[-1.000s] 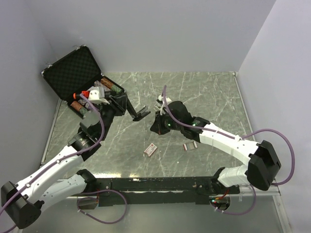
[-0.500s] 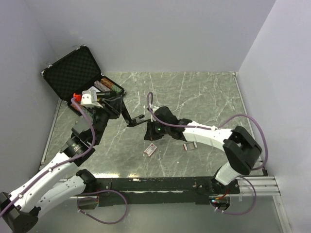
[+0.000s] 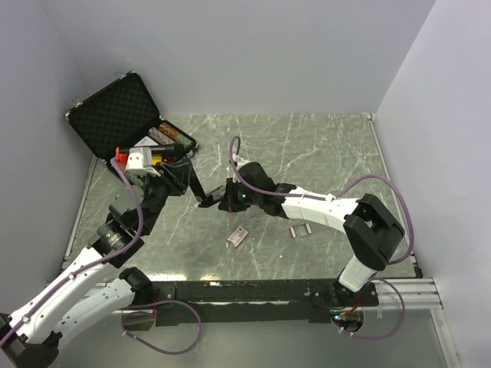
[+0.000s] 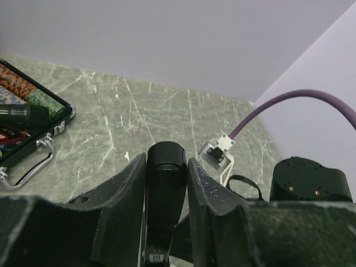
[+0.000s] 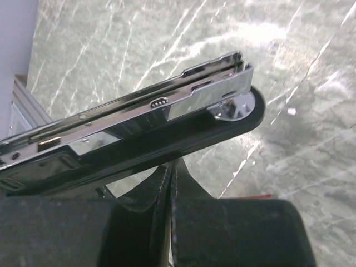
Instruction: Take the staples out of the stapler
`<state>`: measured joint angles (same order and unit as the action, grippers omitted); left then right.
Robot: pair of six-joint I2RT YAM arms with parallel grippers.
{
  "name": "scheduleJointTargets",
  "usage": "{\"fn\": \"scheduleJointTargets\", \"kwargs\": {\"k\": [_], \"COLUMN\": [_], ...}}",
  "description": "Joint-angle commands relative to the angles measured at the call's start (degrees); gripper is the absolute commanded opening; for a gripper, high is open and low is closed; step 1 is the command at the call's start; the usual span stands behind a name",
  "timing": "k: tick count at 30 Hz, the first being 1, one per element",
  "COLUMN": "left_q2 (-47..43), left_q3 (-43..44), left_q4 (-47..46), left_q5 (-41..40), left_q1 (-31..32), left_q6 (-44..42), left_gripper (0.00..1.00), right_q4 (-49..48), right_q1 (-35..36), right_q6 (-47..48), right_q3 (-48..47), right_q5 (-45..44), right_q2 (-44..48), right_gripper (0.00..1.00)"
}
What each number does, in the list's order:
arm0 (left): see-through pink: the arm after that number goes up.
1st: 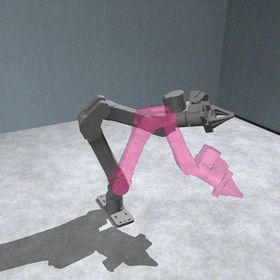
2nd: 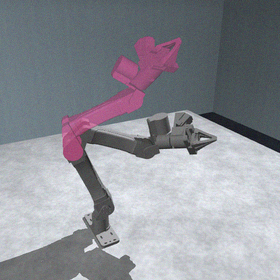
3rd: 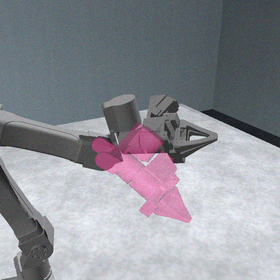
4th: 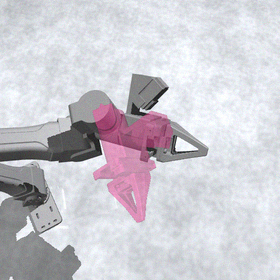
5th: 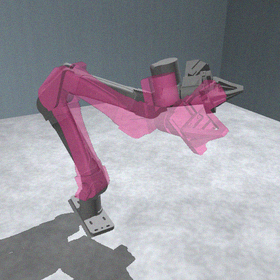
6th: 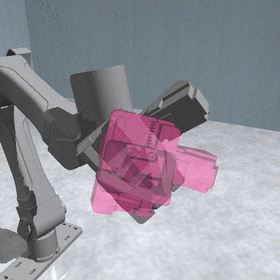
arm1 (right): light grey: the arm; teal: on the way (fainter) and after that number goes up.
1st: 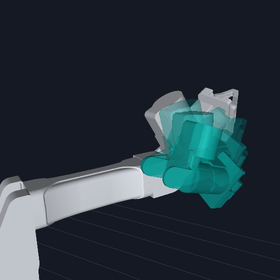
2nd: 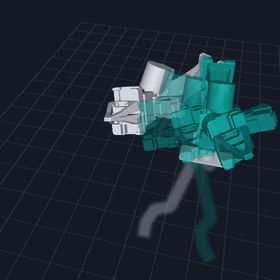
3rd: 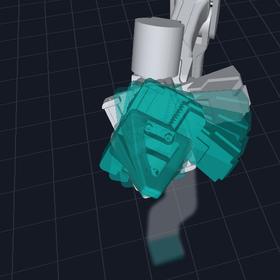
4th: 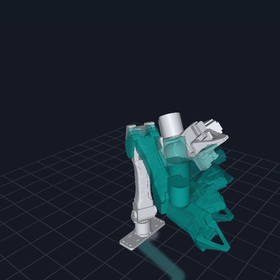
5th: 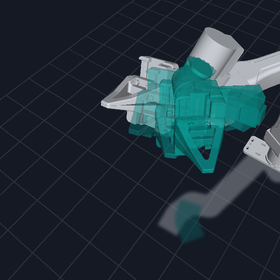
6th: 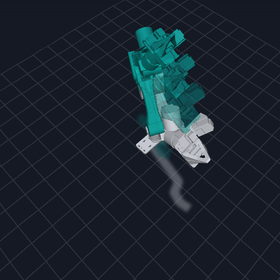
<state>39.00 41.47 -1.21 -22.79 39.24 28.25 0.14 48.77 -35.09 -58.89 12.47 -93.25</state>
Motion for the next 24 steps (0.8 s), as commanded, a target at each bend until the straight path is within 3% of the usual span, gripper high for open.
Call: {"fn": "scheduleJointTargets", "kwargs": {"k": [1, 24], "left_q2": [-2.70, -2.53], "left_q3": [3.61, 5.81], "left_q4": [-1.78, 2.71], "left_q5": [2.92, 13.29], "left_q1": [0.22, 0.22], "left_q6": [2.51, 2.86], "left_gripper": [0.01, 0.01], "right_q4": [-2.95, -7.52], "right_q1": [-0.61, -1.22], "right_q6": [0.02, 7.58], "right_q3": [-2.46, -3.68], "right_q5": [-2.71, -9.22], "right_q2": [-1.05, 1.67], "right_gripper": [0.00, 0.00]}}
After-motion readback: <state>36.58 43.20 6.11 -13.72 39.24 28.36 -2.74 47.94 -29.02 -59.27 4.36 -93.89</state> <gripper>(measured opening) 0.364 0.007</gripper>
